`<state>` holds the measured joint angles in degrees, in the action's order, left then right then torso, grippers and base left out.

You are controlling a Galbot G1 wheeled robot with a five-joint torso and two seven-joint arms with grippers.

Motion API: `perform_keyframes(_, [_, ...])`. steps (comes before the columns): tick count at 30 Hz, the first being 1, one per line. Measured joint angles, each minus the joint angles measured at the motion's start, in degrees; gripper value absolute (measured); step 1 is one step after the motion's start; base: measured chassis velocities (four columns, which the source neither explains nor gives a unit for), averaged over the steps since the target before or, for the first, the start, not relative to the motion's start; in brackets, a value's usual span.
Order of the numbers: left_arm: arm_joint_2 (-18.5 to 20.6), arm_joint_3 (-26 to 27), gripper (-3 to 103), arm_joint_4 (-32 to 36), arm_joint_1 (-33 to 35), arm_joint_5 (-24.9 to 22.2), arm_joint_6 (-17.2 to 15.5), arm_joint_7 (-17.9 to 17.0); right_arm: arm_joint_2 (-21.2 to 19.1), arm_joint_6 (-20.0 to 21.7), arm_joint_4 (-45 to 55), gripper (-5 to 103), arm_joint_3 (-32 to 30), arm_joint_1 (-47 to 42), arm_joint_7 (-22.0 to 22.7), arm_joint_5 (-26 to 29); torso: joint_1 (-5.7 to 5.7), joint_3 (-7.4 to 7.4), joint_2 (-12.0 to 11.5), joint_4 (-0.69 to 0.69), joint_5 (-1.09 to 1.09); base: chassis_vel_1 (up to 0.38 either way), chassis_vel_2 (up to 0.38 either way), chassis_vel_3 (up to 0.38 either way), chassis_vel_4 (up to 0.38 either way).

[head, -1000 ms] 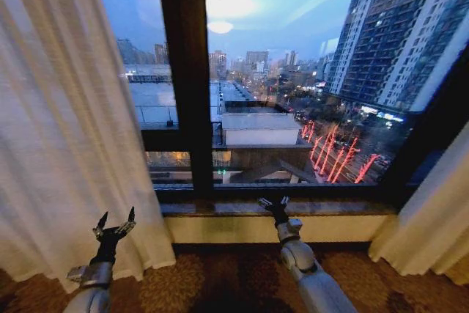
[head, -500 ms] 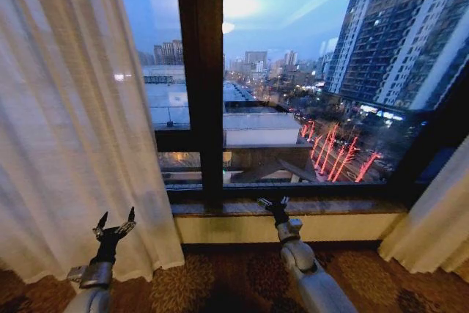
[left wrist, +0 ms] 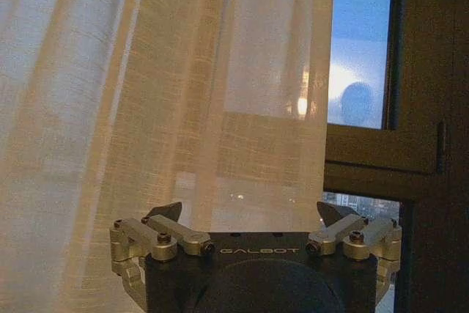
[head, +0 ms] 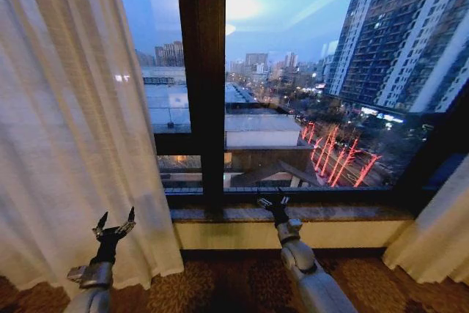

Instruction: Open the curtains by pulling them apart, changing their state from closed to fully open.

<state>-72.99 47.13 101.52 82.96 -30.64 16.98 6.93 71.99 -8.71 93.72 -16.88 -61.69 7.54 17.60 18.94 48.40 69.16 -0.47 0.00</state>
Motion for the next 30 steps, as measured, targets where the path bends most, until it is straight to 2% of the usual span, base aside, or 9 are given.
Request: perform_keyframes(30, [0.00, 0.00, 100, 0.00, 0.01, 0.00, 0.00, 0.00, 0.00, 0.00, 0.00, 100, 0.01, -0.01, 0.00, 0.00, -0.07, -0.02, 0.03, 0.01, 0.00, -0.005, 0.002, 0.003, -0.002])
